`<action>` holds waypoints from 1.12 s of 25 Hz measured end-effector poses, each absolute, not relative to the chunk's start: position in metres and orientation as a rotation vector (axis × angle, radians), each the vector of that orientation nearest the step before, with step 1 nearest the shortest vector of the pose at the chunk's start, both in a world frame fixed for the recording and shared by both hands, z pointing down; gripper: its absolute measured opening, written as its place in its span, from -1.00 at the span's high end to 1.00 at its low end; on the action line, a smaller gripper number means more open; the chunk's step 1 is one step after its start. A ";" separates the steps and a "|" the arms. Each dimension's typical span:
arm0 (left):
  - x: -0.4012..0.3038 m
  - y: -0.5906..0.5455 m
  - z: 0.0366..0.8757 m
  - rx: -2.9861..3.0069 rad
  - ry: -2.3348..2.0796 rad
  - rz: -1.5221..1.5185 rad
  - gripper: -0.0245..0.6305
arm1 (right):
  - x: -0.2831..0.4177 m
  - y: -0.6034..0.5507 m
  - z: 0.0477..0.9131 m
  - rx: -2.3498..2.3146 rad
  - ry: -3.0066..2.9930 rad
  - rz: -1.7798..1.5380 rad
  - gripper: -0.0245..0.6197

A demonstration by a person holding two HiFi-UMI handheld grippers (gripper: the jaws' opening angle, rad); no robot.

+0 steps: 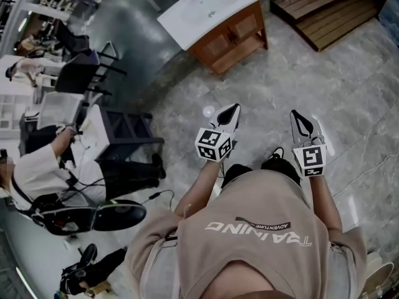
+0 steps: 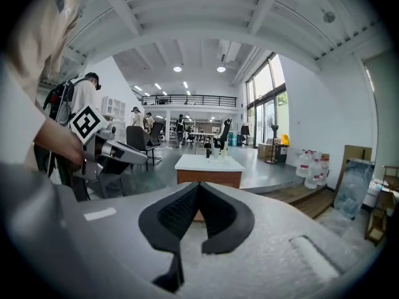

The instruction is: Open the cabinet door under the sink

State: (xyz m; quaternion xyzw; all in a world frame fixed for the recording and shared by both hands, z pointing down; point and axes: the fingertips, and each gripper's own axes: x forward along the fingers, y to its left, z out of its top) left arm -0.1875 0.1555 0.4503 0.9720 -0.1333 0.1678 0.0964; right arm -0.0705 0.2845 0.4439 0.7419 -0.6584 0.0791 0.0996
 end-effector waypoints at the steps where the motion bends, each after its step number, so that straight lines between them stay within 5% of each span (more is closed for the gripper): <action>1: -0.182 0.154 0.453 2.880 -0.401 0.509 0.88 | -0.066 0.283 0.445 2.174 -1.946 0.212 0.92; 28: -0.039 0.046 0.461 2.831 -0.296 0.445 0.88 | 0.053 0.190 0.437 2.238 -1.852 0.315 0.92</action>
